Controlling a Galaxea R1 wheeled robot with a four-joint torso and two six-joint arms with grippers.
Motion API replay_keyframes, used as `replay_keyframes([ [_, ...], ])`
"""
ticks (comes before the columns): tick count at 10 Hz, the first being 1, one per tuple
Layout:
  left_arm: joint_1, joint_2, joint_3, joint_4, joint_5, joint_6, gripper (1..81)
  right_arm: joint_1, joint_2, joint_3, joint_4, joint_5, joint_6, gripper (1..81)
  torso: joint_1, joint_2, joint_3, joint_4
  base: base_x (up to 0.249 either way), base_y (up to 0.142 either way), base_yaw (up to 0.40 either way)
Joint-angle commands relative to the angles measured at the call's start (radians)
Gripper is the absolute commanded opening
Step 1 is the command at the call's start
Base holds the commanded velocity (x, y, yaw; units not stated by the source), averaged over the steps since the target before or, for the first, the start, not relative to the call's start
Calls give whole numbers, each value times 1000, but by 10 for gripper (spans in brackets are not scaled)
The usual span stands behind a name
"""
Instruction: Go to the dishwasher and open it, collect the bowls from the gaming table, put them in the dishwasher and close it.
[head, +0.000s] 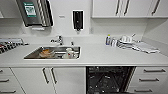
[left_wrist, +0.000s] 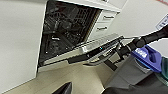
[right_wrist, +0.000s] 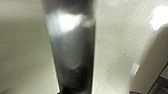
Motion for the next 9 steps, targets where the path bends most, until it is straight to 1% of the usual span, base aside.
replay_keyframes([
  [1, -72, -34, 29, 3, 6, -2, 811, 28, -32, -21, 1, -93, -4, 811, 0, 0, 0, 0, -73, 0, 0],
  [6, -72, -25, 28, 3, 8, -2, 811, 4, 2, -61, 0, -88, -6, 811, 1, 0, -1, 0, -76, 0, 0],
  [9, -72, -22, 28, 3, 17, -2, 811, -19, 41, -108, -3, -79, -10, 811, 2, 0, -1, 0, -89, 0, 0],
])
